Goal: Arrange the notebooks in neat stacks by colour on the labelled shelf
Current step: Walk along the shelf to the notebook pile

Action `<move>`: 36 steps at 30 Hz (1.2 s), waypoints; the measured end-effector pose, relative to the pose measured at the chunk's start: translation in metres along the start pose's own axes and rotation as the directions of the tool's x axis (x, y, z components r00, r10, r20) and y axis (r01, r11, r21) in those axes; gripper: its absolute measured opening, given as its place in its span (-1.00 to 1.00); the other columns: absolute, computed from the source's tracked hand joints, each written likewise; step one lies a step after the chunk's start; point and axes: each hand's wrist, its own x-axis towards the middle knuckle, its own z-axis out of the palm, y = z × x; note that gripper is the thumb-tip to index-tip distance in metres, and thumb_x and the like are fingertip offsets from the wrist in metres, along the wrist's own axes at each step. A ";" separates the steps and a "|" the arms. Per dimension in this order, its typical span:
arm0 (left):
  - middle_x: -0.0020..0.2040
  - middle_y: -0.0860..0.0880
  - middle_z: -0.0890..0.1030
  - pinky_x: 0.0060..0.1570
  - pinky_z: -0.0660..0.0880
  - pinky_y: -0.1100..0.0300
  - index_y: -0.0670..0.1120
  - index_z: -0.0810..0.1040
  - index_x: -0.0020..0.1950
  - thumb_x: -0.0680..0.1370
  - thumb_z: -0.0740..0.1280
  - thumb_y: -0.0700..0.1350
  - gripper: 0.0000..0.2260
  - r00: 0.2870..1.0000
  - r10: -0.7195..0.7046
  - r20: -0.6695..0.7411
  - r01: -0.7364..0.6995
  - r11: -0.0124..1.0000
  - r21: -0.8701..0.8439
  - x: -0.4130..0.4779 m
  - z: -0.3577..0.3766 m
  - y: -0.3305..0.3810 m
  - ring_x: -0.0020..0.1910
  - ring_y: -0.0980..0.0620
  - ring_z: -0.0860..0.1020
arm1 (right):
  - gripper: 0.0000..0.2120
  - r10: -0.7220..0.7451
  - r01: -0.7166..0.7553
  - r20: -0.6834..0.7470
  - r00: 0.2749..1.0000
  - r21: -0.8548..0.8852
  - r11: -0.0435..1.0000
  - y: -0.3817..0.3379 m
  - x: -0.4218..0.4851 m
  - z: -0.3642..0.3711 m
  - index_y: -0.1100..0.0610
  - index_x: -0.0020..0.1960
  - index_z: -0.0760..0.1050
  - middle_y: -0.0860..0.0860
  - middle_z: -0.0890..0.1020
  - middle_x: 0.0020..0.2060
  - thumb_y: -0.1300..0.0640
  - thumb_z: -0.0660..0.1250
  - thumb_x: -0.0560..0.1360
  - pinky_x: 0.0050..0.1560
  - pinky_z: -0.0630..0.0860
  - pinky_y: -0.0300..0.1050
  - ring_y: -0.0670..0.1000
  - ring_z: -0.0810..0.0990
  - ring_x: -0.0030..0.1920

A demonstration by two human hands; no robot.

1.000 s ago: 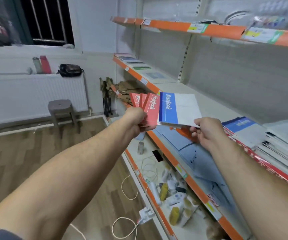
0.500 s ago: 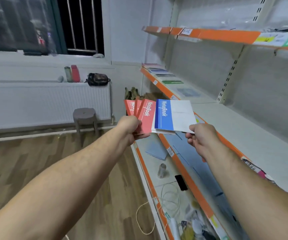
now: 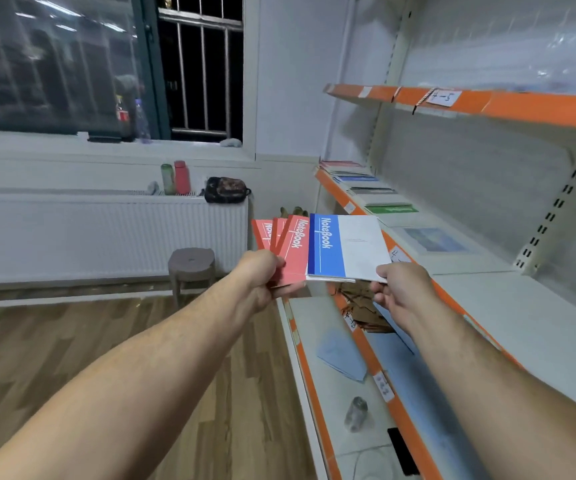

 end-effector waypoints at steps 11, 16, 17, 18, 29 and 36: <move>-0.02 -0.15 0.66 -0.49 0.59 0.15 -0.16 0.42 0.19 0.66 0.21 -0.23 -0.88 0.991 -0.020 0.136 0.003 0.993 0.119 0.212 0.001 0.098 -0.12 -0.06 0.67 | -0.84 -0.006 0.010 -0.165 0.986 0.028 1.000 -0.037 0.163 0.118 0.23 -0.11 0.43 0.12 0.56 -0.25 0.37 0.14 0.59 -0.50 0.29 -0.23 -0.03 0.43 -0.44; 0.04 -0.15 0.67 -0.48 0.59 0.14 -0.15 0.41 0.23 0.67 0.21 -0.22 -0.85 0.981 -0.045 0.188 0.016 0.988 0.153 0.289 0.013 0.128 -0.09 -0.07 0.68 | -0.86 0.033 -0.019 -0.243 0.969 0.061 0.998 -0.046 0.222 0.151 0.21 -0.08 0.44 0.13 0.55 -0.26 0.35 0.15 0.59 -0.57 0.31 -0.26 -0.03 0.43 -0.45; 0.04 -0.15 0.67 -0.48 0.59 0.15 -0.14 0.41 0.22 0.66 0.21 -0.22 -0.86 0.977 -0.056 0.204 0.024 0.987 0.158 0.305 0.017 0.131 -0.11 -0.06 0.68 | -0.86 0.043 -0.028 -0.254 0.966 0.061 0.998 -0.050 0.234 0.154 0.21 -0.08 0.44 0.13 0.55 -0.27 0.35 0.15 0.58 -0.59 0.31 -0.27 -0.03 0.43 -0.46; 0.05 -0.15 0.67 -0.47 0.59 0.14 -0.14 0.41 0.21 0.66 0.21 -0.22 -0.87 0.974 -0.066 0.217 0.030 0.986 0.165 0.319 0.022 0.134 -0.10 -0.06 0.68 | -0.87 0.044 -0.028 -0.266 0.963 0.062 0.998 -0.053 0.247 0.155 0.21 -0.08 0.44 0.13 0.54 -0.28 0.35 0.15 0.58 -0.61 0.31 -0.28 -0.03 0.43 -0.46; 0.00 -0.14 0.69 -0.36 0.63 0.11 -0.12 0.44 0.10 0.66 0.22 -0.21 -0.96 0.959 -0.097 0.266 0.034 0.973 0.230 0.476 0.105 0.164 -0.09 -0.07 0.70 | -0.88 0.075 -0.034 -0.280 0.957 0.152 0.988 -0.089 0.415 0.162 0.27 0.00 0.45 0.12 0.56 -0.43 0.36 0.14 0.59 -0.53 0.31 -0.25 -0.03 0.49 -0.52; -0.11 -0.11 0.70 -0.49 0.55 0.20 -0.13 0.45 0.11 0.66 0.24 -0.18 -0.95 0.973 -0.053 0.224 0.000 0.974 0.228 0.560 0.153 0.200 -0.23 -0.01 0.70 | -0.83 0.022 0.008 -0.272 0.962 0.110 0.994 -0.121 0.499 0.167 0.26 -0.14 0.45 0.13 0.50 -0.43 0.38 0.16 0.59 -0.59 0.28 -0.26 -0.02 0.39 -0.48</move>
